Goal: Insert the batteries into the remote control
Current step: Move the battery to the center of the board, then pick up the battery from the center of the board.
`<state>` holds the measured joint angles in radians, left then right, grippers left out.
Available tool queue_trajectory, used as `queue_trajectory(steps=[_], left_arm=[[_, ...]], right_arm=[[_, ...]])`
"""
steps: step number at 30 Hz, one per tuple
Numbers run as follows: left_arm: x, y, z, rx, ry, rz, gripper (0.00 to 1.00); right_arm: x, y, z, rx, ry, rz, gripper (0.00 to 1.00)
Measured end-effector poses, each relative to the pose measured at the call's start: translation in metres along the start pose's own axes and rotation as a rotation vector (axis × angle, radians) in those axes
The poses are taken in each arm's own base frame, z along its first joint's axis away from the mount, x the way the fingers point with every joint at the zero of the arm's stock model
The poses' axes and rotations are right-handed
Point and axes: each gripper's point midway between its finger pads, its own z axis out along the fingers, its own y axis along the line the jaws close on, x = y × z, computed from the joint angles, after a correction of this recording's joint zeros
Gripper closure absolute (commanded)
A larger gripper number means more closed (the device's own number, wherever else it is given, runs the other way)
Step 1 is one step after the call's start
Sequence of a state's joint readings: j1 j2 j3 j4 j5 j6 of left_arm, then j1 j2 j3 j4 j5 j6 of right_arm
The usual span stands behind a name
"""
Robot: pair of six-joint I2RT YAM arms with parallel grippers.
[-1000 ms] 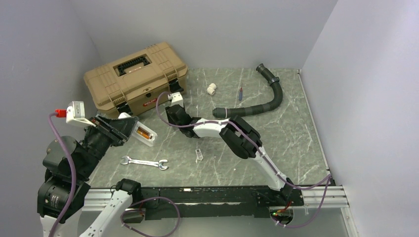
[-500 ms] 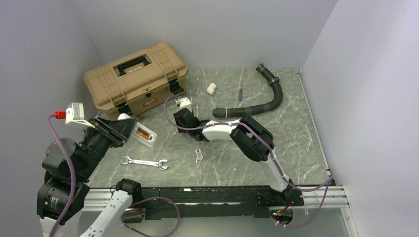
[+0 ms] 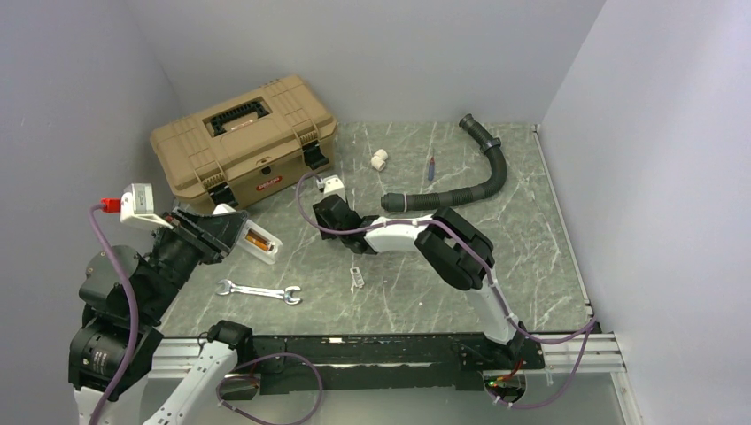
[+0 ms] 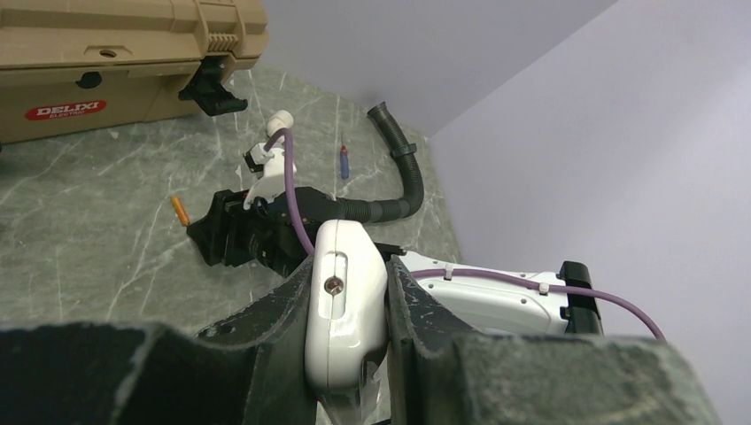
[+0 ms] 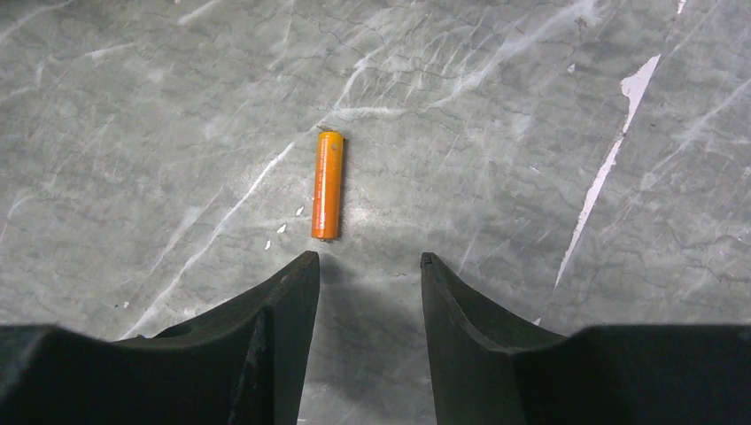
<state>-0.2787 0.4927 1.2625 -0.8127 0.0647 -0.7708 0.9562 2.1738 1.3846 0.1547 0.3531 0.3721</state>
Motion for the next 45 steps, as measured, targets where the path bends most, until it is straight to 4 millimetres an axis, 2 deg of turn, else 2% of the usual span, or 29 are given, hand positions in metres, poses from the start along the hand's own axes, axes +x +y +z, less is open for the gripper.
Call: queue_trajectory(steps=[6, 12, 18, 22, 26, 31, 39, 43, 45], left_arm=[[0.0, 0.0, 0.0, -0.001, -0.001, 0.0, 1.0], [0.0, 0.0, 0.0, -0.001, -0.001, 0.0, 1.0], [0.0, 0.0, 0.0, -0.002, -0.001, 0.0, 1.0], [0.0, 0.0, 0.0, -0.002, 0.0, 0.0, 1.0], [0.0, 0.001, 0.0, -0.003, 0.0, 0.0, 1.0], [0.0, 0.001, 0.0, -0.003, -0.001, 0.0, 1.0], [0.0, 0.001, -0.002, -0.001, -0.002, 0.0, 1.0], [0.001, 0.001, -0.002, -0.004, -0.001, 0.0, 1.0], [0.0, 0.002, -0.002, -0.007, -0.003, 0.0, 1.0]], right_arm=[[0.002, 0.003, -0.004, -0.028, -0.007, 0.001, 0.51], [0.006, 0.007, -0.011, -0.044, -0.002, -0.003, 0.43], [-0.004, 0.02, -0.005, -0.071, -0.013, 0.002, 0.43], [-0.011, 0.026, 0.006, -0.071, -0.024, 0.005, 0.5], [-0.009, 0.025, 0.015, -0.048, -0.018, -0.007, 0.56], [-0.011, 0.022, 0.018, -0.024, -0.015, -0.013, 0.62], [-0.012, 0.018, 0.021, 0.007, -0.016, -0.025, 0.83], [-0.012, 0.016, 0.022, 0.018, -0.019, -0.03, 1.0], [-0.012, 0.016, 0.022, 0.02, -0.022, -0.033, 1.0]])
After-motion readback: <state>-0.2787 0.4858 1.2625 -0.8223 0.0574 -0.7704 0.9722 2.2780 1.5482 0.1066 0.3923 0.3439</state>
